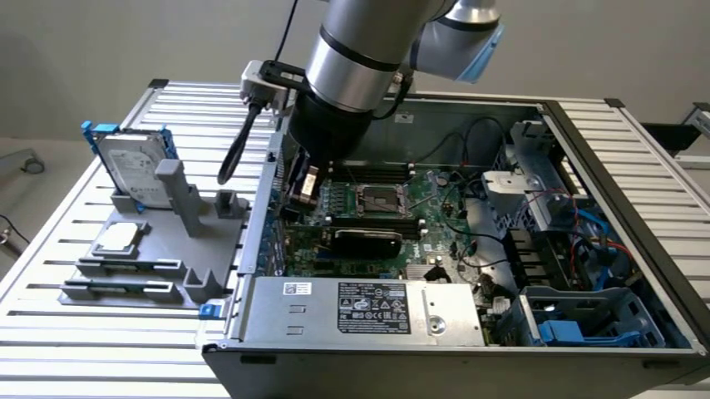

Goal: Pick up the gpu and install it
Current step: 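Press down on the gpu until it lock into place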

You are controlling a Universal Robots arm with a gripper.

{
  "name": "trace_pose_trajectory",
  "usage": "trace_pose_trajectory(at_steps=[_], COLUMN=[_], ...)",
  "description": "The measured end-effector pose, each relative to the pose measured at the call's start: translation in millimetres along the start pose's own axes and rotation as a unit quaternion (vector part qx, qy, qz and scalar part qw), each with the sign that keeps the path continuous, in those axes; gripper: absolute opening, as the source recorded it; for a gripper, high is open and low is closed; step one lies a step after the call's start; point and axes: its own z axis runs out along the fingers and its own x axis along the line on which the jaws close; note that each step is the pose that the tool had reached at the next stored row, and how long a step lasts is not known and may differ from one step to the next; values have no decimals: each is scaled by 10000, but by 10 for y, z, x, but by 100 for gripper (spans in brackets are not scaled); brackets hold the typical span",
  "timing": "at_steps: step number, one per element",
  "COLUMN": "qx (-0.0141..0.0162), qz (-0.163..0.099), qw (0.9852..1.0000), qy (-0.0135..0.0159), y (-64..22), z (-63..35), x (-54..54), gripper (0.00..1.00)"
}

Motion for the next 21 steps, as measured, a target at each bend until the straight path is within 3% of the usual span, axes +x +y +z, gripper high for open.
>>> trace_pose_trajectory(at_steps=[10,21], qx=[0,-17], qz=[16,65], qw=[10000,10000], qy=[1,-17], y=[2,7], z=[-1,-14], x=[-34,-46], gripper=[11,11])
